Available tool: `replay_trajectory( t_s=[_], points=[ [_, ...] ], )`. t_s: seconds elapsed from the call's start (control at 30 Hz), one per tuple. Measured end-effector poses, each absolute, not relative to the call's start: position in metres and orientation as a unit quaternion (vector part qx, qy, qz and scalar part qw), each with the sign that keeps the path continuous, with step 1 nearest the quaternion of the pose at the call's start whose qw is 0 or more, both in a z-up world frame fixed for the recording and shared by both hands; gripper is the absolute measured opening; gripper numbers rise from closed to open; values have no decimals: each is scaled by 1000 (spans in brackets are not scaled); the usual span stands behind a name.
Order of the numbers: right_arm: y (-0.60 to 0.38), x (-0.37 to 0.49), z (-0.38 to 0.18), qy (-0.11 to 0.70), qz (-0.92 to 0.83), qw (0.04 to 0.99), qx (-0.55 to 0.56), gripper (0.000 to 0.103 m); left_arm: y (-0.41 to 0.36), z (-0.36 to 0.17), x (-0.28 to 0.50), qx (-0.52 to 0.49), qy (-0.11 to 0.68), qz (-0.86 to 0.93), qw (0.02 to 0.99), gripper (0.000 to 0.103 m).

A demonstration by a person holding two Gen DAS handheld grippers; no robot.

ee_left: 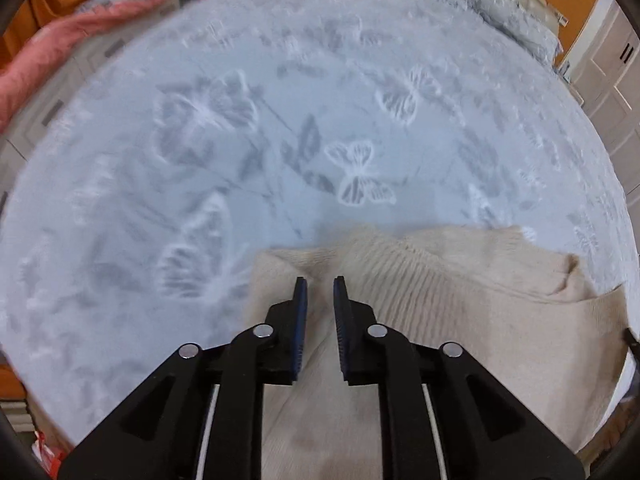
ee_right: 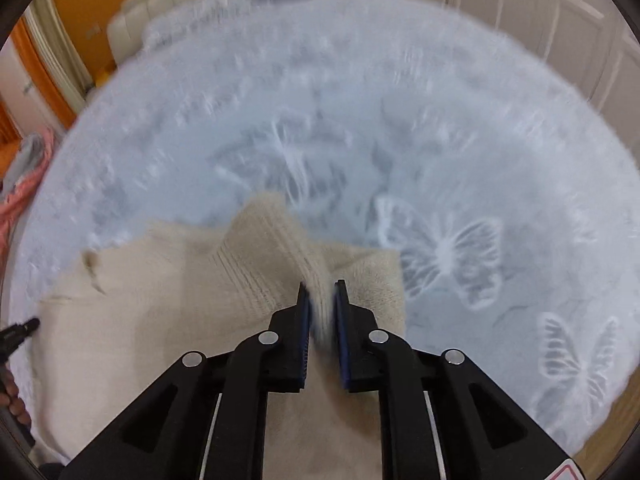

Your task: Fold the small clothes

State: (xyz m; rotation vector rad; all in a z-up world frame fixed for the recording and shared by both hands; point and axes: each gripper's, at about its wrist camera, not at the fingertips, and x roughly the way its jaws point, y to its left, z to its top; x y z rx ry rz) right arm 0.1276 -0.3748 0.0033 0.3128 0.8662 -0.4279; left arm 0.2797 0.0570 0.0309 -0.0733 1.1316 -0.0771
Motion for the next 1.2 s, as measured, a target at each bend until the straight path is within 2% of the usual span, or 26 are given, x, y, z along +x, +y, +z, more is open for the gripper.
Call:
replay_trajectory(
  t_s=[0.1, 0.2, 0.23, 0.3, 0.37, 0.53, 0.57, 0.63, 0.7, 0.73, 0.77, 0.8, 0.83, 1.07, 1.13, 1.2],
  points=[
    [-308, 115, 24, 397, -125, 901, 120, 21, 40, 67, 239, -30, 498, -76, 864, 39],
    [-227, 118, 0, 452, 23, 880, 143, 20, 0, 68, 194, -36, 507, -133, 851, 41],
    [-196, 117, -13, 470, 65, 869, 139, 14, -8, 63, 185, -33, 516, -141, 844, 41],
    [-163, 112, -34, 497, 85, 856, 117, 9, -22, 44, 169, -19, 542, -138, 829, 41],
    [-171, 104, -47, 514, 72, 845, 127, 9, -9, 24, 160, -22, 564, -121, 816, 41],
    [-286, 51, -63, 535, -113, 828, 122, 6, 51, -6, 140, 21, 580, -65, 812, 43],
    [-305, 40, -66, 540, -135, 820, 130, 1, 69, -8, 135, 8, 584, -58, 809, 43],
    [-341, 17, -58, 538, -174, 802, 195, 0, 92, -10, 126, -13, 591, -40, 806, 41],
    [-351, 3, -44, 512, -191, 810, 213, 8, 105, -7, 120, -42, 592, -34, 804, 41],
    [-353, -1, -39, 503, -202, 813, 214, 23, 108, -5, 117, -54, 592, -27, 804, 41],
    [-354, -5, -36, 495, -210, 815, 216, 34, 107, 0, 115, -61, 592, -21, 803, 43],
    [-354, -8, -35, 488, -211, 817, 222, 53, 107, 3, 112, -69, 592, -11, 803, 54],
    [-353, -11, -36, 484, -214, 818, 225, 59, 104, 7, 109, -76, 587, -4, 806, 56],
    [-336, -16, -38, 477, -210, 829, 203, 60, 85, 13, 89, -37, 579, -5, 814, 56],
    [-333, -15, -36, 470, -209, 834, 199, 66, 82, 13, 86, -37, 579, -7, 815, 56],
    [-333, -16, -36, 466, -209, 836, 202, 67, 82, 14, 80, -39, 578, -7, 815, 56]
  ],
)
